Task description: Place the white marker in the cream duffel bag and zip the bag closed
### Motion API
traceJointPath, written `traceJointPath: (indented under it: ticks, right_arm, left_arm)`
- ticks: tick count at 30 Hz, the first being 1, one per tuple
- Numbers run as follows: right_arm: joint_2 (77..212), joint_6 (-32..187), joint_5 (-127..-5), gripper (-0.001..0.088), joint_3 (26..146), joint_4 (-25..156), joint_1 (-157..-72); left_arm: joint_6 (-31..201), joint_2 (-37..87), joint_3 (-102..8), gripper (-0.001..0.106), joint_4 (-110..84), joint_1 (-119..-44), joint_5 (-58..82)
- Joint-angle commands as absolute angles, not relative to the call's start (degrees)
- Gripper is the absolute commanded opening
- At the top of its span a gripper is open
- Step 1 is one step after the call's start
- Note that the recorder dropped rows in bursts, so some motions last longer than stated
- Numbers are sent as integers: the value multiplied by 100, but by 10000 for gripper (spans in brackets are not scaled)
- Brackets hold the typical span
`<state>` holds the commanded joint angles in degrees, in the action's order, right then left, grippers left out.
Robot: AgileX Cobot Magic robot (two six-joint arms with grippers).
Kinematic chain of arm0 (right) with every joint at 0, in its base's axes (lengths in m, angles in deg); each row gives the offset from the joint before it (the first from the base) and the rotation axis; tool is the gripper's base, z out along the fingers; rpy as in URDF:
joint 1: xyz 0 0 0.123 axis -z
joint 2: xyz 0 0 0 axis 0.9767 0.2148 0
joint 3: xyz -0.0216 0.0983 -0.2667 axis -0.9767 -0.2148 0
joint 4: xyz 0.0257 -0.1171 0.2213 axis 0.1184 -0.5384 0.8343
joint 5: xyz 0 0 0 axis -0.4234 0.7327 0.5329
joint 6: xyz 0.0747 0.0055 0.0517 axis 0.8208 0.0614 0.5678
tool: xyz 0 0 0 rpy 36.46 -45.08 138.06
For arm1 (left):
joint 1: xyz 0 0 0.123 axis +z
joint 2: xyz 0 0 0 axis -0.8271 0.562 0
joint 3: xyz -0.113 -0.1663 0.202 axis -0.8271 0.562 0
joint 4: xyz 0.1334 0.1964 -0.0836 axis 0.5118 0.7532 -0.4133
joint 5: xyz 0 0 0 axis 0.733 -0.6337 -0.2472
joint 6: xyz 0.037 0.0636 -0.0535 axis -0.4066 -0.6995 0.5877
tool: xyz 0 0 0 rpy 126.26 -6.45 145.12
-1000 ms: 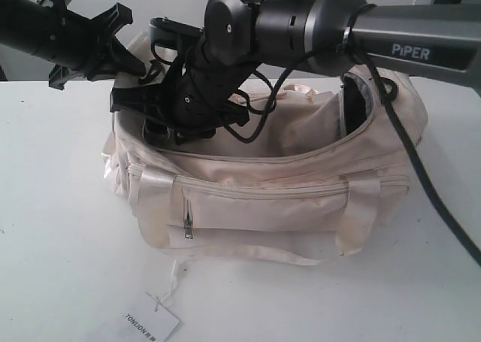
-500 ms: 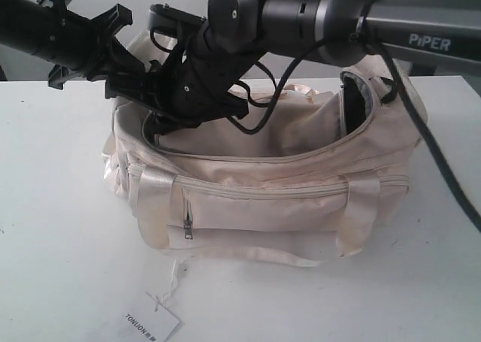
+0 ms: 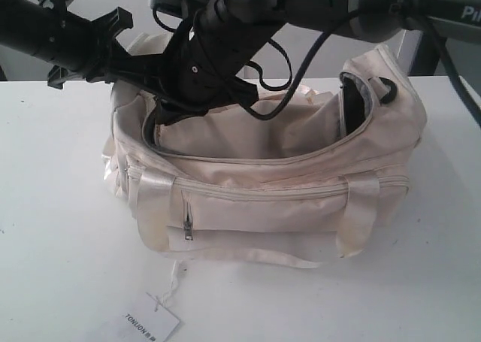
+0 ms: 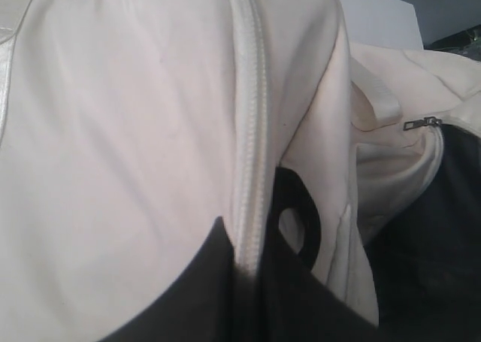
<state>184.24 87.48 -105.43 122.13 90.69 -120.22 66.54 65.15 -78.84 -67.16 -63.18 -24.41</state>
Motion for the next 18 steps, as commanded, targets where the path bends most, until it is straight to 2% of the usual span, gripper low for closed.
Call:
traceJointPath:
  ticks: [18]
  right_arm:
    - [18684,8466,-11206,0,12213,9100,-12320]
  left_arm:
    - [6661,6515,-7884,0,-6890,-6318,-2341]
